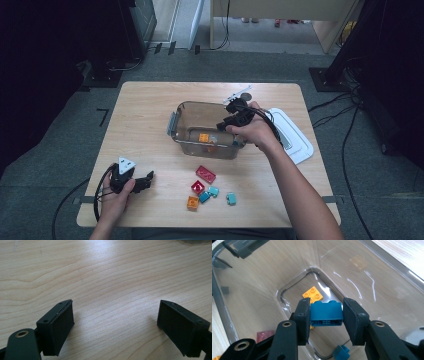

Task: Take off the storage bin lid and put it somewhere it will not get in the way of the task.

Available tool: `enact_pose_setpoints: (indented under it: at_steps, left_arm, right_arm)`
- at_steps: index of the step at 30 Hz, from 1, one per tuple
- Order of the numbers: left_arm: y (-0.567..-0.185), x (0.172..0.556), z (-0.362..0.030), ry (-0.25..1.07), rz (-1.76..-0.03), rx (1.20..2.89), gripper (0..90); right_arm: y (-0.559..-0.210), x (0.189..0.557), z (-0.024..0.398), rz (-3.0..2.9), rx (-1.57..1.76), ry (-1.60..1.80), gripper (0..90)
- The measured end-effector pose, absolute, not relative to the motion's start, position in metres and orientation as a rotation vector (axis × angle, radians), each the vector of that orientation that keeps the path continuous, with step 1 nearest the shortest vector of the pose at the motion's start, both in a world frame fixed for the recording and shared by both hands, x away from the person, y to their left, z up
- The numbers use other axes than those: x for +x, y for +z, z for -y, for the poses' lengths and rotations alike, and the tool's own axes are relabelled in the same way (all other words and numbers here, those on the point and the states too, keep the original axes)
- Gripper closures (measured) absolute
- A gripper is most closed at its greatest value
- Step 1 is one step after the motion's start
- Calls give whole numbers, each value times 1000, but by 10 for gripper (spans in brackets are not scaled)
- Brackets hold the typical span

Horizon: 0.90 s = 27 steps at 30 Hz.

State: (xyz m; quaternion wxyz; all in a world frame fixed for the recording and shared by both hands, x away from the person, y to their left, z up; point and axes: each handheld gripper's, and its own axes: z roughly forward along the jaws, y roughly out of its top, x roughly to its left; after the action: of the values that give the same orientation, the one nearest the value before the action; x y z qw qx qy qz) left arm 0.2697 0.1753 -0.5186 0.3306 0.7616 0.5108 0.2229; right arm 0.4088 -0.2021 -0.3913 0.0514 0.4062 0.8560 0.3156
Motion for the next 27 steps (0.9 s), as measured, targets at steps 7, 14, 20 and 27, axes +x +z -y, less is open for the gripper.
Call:
enact_pose_setpoints:
  at_steps: [7, 14, 20, 27]
  left_arm:
    - [-519, 270, -175, 583, -1335, 1992, 137]
    - [-519, 270, -175, 583, -1335, 1991, 137]
    - [-519, 270, -175, 583, -1336, 1991, 137]
    - [-519, 270, -175, 585, -1335, 1991, 137]
  right_arm:
    - [-390, 409, 202, -2600, 1246, 962, 583]
    - [-387, 407, 204, -2581, 1258, 985, 524]
    - [-376, 399, 207, -2549, 1225, 1039, 519]
    - [-361, 381, 210, -2525, 1166, 1103, 513]
